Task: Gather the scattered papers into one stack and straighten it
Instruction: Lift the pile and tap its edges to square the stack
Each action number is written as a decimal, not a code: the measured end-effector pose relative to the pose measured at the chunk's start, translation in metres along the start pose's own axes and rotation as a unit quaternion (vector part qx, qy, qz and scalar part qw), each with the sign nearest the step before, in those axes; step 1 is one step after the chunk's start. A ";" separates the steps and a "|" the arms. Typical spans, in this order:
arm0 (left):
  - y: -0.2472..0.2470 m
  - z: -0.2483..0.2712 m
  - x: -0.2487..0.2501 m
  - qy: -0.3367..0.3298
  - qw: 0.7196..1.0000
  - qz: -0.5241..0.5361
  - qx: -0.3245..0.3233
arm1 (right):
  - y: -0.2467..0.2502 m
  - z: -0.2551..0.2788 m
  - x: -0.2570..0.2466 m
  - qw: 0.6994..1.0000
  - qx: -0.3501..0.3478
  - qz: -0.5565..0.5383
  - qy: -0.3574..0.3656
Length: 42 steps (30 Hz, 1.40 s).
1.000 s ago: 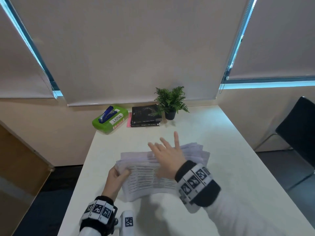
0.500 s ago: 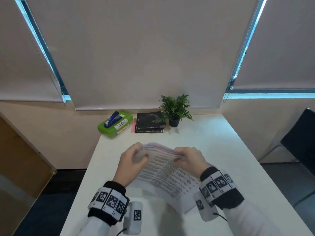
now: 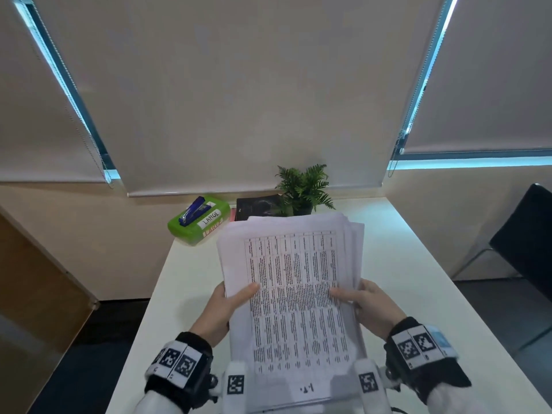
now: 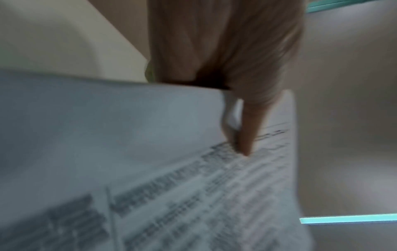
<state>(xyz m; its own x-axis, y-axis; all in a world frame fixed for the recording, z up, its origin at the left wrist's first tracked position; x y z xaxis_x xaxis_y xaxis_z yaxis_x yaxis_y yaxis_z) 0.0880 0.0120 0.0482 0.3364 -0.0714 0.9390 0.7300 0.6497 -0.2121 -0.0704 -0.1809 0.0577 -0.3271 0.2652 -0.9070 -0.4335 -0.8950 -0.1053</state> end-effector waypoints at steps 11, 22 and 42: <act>-0.019 0.022 0.023 -0.170 0.963 -0.062 0.201 | -0.019 0.003 -0.001 0.985 0.092 -0.033 0.141; -0.003 -0.021 -0.015 -0.097 0.989 -0.001 0.108 | -0.013 -0.011 0.003 0.980 0.095 -0.067 0.162; 0.023 -0.031 -0.022 -0.099 0.988 0.004 0.116 | -0.019 0.020 -0.061 0.795 0.256 0.382 0.396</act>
<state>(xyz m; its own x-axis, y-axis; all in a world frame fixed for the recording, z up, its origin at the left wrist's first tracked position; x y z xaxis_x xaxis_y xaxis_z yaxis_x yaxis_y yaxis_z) 0.1150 0.0051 0.0141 0.2018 0.0677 0.9771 0.5635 0.8079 -0.1724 -0.0591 -0.1728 0.1233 -0.1163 -0.7764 -0.6194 -0.7138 -0.3683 0.5957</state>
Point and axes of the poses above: each hand's wrist, its own z-axis away from the middle knuckle, its own y-axis out of the back of the hand, x = y × z, the point moved 9 cm from there along -z, towards the middle knuckle, and after that the axes turned 7 degrees about -x, right-handed, at the moved point
